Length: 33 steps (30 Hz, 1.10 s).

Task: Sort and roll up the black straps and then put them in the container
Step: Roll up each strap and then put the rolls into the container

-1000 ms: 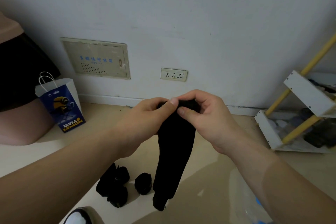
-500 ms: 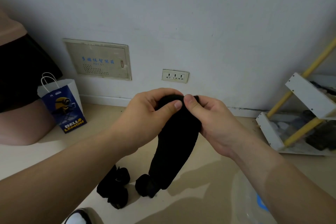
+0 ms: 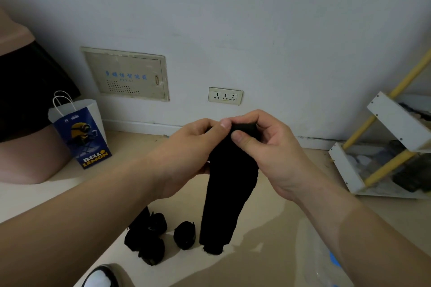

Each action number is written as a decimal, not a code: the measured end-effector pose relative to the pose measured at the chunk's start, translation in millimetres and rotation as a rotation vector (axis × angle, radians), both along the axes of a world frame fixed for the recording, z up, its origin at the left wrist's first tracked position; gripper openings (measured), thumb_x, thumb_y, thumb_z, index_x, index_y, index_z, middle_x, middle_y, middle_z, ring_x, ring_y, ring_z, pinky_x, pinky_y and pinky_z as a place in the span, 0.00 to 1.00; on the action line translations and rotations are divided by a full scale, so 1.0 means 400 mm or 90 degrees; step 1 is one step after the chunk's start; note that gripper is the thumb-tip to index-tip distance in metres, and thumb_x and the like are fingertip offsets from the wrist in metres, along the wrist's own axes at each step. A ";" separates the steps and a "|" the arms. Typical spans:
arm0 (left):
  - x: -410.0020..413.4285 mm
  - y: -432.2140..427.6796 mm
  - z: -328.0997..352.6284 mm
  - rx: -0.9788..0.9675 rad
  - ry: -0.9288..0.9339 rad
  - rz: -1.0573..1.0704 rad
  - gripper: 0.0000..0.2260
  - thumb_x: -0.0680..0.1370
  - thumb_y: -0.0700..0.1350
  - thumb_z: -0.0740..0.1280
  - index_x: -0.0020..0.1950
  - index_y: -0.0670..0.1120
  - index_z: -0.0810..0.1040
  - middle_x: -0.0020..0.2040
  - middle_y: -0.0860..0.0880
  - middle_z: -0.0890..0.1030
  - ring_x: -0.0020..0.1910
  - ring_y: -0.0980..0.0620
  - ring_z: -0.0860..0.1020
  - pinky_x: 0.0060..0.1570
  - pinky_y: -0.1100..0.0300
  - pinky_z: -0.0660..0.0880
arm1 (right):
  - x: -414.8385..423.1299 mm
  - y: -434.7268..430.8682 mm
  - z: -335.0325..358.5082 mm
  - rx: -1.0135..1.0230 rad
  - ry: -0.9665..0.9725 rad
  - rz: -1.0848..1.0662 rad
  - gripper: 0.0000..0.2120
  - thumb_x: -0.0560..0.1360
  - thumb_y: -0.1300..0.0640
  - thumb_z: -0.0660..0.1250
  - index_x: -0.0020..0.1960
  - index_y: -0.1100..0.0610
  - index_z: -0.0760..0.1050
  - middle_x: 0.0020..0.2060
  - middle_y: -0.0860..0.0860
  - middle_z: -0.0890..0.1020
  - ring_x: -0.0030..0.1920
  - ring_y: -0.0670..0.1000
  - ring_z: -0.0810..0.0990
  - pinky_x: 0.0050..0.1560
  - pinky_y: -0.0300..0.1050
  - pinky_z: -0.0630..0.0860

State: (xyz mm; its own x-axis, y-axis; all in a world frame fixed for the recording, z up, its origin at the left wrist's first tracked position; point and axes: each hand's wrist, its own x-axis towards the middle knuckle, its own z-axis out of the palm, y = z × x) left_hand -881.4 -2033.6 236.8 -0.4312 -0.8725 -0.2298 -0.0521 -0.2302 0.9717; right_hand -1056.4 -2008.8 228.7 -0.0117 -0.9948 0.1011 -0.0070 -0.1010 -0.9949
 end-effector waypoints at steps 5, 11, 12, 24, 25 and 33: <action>-0.004 0.004 0.006 -0.100 0.000 0.098 0.04 0.84 0.45 0.67 0.58 0.48 0.80 0.47 0.48 0.84 0.44 0.52 0.82 0.47 0.53 0.78 | -0.002 -0.002 0.011 0.124 -0.136 0.041 0.15 0.78 0.65 0.73 0.63 0.55 0.83 0.59 0.59 0.86 0.59 0.57 0.87 0.59 0.50 0.82; 0.015 0.005 -0.003 -0.323 -0.102 0.073 0.09 0.82 0.39 0.70 0.55 0.54 0.79 0.46 0.54 0.85 0.45 0.56 0.83 0.47 0.59 0.81 | 0.000 -0.010 0.001 0.217 -0.008 0.096 0.29 0.77 0.33 0.64 0.66 0.54 0.82 0.59 0.53 0.88 0.60 0.54 0.87 0.67 0.58 0.80; 0.017 0.007 -0.003 -0.372 -0.129 0.059 0.10 0.81 0.38 0.70 0.54 0.55 0.79 0.45 0.57 0.84 0.46 0.57 0.83 0.47 0.61 0.80 | 0.003 -0.010 -0.002 0.214 0.000 0.091 0.28 0.79 0.33 0.63 0.66 0.53 0.82 0.59 0.53 0.88 0.61 0.53 0.87 0.67 0.60 0.80; 0.012 0.001 0.004 -0.150 -0.085 0.099 0.16 0.76 0.42 0.76 0.62 0.53 0.79 0.58 0.51 0.84 0.53 0.52 0.86 0.55 0.54 0.83 | 0.011 0.001 0.013 0.166 -0.133 -0.012 0.06 0.82 0.62 0.70 0.56 0.55 0.83 0.52 0.58 0.86 0.49 0.57 0.88 0.48 0.49 0.85; 0.012 0.000 0.004 -0.101 -0.055 0.081 0.15 0.77 0.43 0.76 0.63 0.51 0.80 0.58 0.48 0.85 0.54 0.49 0.86 0.57 0.50 0.83 | 0.007 0.000 0.012 0.156 -0.139 -0.018 0.08 0.81 0.64 0.70 0.56 0.54 0.83 0.52 0.57 0.86 0.50 0.57 0.88 0.49 0.49 0.85; 0.000 0.007 -0.001 -0.091 -0.137 0.054 0.20 0.80 0.68 0.63 0.59 0.55 0.81 0.49 0.55 0.87 0.50 0.56 0.86 0.53 0.54 0.81 | 0.002 -0.002 0.001 0.089 -0.046 0.022 0.19 0.76 0.76 0.68 0.51 0.51 0.82 0.50 0.54 0.88 0.54 0.53 0.86 0.57 0.48 0.81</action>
State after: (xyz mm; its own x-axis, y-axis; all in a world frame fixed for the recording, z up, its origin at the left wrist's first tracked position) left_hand -881.5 -2030.9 236.3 -0.3093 -0.9337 -0.1805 -0.2465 -0.1046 0.9635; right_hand -1055.8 -2009.6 229.2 0.0198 -0.9991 -0.0376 0.0663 0.0389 -0.9970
